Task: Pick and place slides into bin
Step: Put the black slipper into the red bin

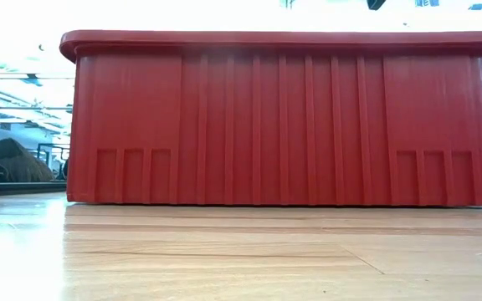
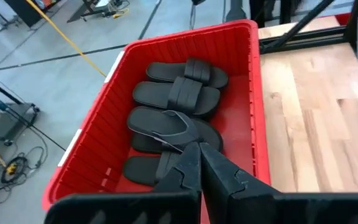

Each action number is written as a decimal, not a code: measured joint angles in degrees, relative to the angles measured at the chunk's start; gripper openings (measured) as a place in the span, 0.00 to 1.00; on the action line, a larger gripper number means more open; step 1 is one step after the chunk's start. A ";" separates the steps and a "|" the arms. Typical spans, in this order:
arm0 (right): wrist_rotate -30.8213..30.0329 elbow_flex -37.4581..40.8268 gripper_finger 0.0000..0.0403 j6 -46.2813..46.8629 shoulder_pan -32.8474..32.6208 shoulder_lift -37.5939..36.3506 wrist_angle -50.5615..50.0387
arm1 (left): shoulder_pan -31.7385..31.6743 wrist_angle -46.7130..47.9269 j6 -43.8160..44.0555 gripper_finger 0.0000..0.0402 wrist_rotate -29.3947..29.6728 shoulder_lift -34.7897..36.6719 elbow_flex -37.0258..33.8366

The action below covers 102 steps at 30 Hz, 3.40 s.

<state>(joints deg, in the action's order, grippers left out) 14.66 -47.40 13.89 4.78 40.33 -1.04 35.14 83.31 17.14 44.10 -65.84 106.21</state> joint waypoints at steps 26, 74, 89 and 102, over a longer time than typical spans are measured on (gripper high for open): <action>0.37 0.94 0.00 -0.21 0.00 0.30 -0.05 | 0.00 0.00 3.12 0.00 -4.01 -0.16 0.02; -19.16 1.81 0.00 -5.98 0.07 0.57 6.80 | 21.15 -17.67 39.56 0.02 -26.57 3.40 -37.72; -18.93 1.81 0.00 -5.64 0.07 0.57 0.90 | 19.48 -48.30 63.63 0.43 -50.75 3.60 -60.28; -18.91 1.81 0.00 -5.62 0.07 0.57 0.31 | 16.85 -51.52 69.75 0.59 -54.21 3.60 -69.98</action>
<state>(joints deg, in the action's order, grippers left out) -4.25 -45.58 8.27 4.84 40.91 -0.73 51.99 31.79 86.89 -10.10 -62.24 36.23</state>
